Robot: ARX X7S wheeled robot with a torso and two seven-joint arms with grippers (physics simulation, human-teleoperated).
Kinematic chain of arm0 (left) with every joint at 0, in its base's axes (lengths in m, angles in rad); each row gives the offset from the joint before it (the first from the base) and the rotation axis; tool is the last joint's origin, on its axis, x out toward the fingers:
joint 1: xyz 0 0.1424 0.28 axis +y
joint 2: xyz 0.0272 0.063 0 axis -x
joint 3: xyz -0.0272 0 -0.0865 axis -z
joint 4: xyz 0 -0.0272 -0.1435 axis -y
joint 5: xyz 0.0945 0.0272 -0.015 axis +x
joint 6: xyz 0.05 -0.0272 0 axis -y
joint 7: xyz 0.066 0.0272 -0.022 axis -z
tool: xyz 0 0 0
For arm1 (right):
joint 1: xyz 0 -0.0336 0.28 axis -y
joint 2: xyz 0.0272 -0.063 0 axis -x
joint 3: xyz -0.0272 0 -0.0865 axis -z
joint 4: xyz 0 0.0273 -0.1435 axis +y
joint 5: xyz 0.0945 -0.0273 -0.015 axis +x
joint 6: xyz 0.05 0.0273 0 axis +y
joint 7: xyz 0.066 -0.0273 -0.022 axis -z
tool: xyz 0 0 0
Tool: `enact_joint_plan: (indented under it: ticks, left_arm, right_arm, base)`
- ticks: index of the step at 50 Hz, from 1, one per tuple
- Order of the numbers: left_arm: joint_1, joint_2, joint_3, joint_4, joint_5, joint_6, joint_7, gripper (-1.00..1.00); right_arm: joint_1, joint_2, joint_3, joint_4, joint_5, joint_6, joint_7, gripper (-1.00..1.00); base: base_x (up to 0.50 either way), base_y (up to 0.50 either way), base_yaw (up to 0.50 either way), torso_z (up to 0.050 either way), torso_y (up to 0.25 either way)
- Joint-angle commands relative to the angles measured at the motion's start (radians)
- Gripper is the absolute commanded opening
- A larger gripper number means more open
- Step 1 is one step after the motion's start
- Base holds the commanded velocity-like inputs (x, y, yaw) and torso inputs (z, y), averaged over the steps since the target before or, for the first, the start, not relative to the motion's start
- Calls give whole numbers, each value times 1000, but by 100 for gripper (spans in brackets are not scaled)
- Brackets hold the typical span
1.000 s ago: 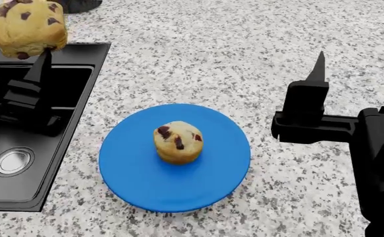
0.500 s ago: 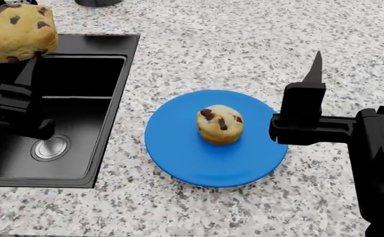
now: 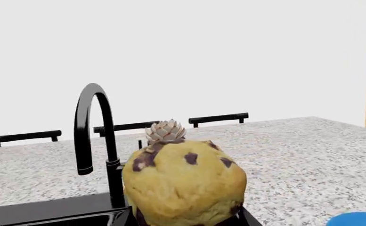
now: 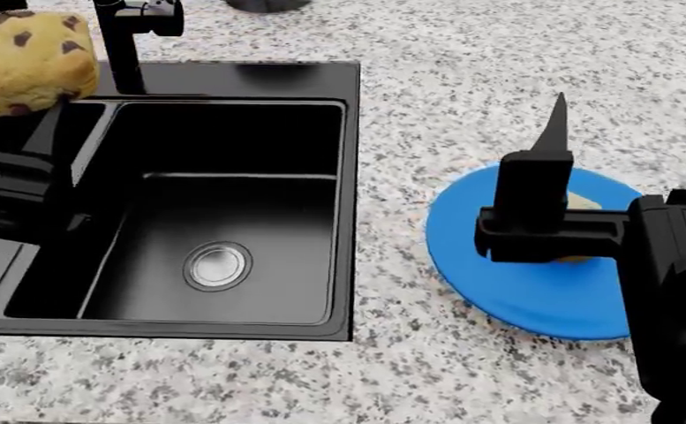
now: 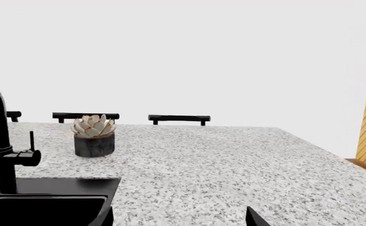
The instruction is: Place the pastries on the plates.
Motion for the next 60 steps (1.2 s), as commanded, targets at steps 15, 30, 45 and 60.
enact_joint_plan:
  ticks: [15, 30, 45, 60]
  left_arm:
    - [12, 22, -40, -23, -11, 65, 33, -100]
    - [16, 15, -44, -13, -12, 59, 24, -100]
    - [15, 24, -50, -16, -11, 51, 22, -100]
    - [21, 25, -56, -21, -7, 51, 23, -100]
  right_arm:
    - [-6, -25, 27, -2, -13, 5, -39, 100]
    - [-5, -15, 32, -13, -4, 13, -37, 100]
    - [-1, -20, 36, -5, -4, 22, -50, 100]
    - [-6, -29, 37, 0, -15, 25, -56, 100]
  base:
    - [5, 500, 0, 0, 0]
    - [5, 500, 0, 0, 0]
    - [5, 500, 0, 0, 0]
    - [5, 500, 0, 0, 0]
